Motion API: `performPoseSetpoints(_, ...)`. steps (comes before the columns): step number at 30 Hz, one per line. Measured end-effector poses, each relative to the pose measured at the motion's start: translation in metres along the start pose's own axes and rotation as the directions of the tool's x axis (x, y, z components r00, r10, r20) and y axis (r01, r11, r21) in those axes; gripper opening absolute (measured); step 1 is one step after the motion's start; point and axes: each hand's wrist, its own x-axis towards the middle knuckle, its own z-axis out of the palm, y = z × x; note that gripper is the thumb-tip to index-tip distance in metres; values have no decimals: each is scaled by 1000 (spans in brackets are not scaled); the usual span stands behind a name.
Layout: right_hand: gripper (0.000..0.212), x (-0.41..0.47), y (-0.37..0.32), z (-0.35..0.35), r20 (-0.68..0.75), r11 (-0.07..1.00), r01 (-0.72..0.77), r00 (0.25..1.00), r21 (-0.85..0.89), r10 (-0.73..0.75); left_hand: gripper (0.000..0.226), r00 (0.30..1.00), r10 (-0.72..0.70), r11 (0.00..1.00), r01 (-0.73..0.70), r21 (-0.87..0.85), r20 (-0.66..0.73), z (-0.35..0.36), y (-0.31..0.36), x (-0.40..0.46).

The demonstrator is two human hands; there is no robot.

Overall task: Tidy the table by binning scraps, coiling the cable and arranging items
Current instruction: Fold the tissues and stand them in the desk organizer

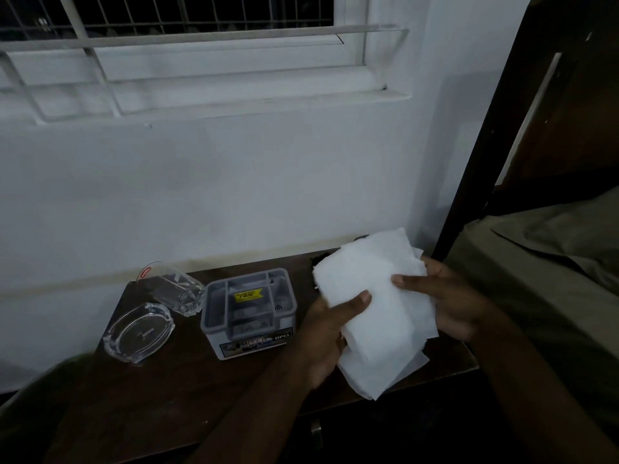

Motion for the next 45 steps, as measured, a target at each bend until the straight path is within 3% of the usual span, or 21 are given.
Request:
performPoseSetpoints(3, 40, 4, 10, 0, -99, 997, -23, 995, -78, 15, 49, 998, 23, 998, -18, 68, -67, -5, -2, 7)
performPoseSetpoints(11, 43, 2, 26, -7, -125, 999, 3, 992, 52, 4, 54, 995, -97, 985, 97, 144, -13, -1, 3, 15)
performPoseSetpoints(16, 42, 2, 30, -9, -185, 996, -36, 981, 86, 52, 48, 983, -179, 982, 176, -60, -35, -1, -3, 18)
performPoseSetpoints(19, 43, 3, 31, -9, -214, 997, -49, 975, 58, 60, 46, 983, -168, 970, 153, -188, -69, 3, -4, 20)
performPoseSetpoints(24, 40, 3, 27, -8, -305, 999, 1, 952, 35, 10, 48, 970, -238, 948, 223, -229, -40, 13, -2, 22)
performPoseSetpoints(29, 36, 3, 29, -4, -331, 1000, -4, 943, -22, -3, 53, 961, -273, 958, 267, -105, -48, 13, -1, 21)
performPoseSetpoints(32, 29, 3, 28, -5, -369, 1000, -15, 929, -5, 12, 48, 959, -216, 975, 221, 11, -183, 9, -2, 21)
performPoseSetpoints(36, 25, 6, 26, -12, -406, 997, -75, 911, 13, 74, 35, 934, -183, 981, 195, 6, -308, 4, -3, 24)
performPoseSetpoints(39, 25, 5, 28, -14, -364, 998, -57, 930, -20, 46, 28, 939, -200, 979, 205, -12, -281, 7, 0, 23)
performPoseSetpoints(42, 41, 4, 28, -15, -302, 997, -60, 951, 48, 71, 35, 956, -149, 976, 183, 118, -252, 6, 0, 20)
performPoseSetpoints(45, 37, 3, 27, -15, -318, 992, -41, 945, 118, 77, 35, 951, -118, 978, 162, 134, -285, 5, -2, 19)
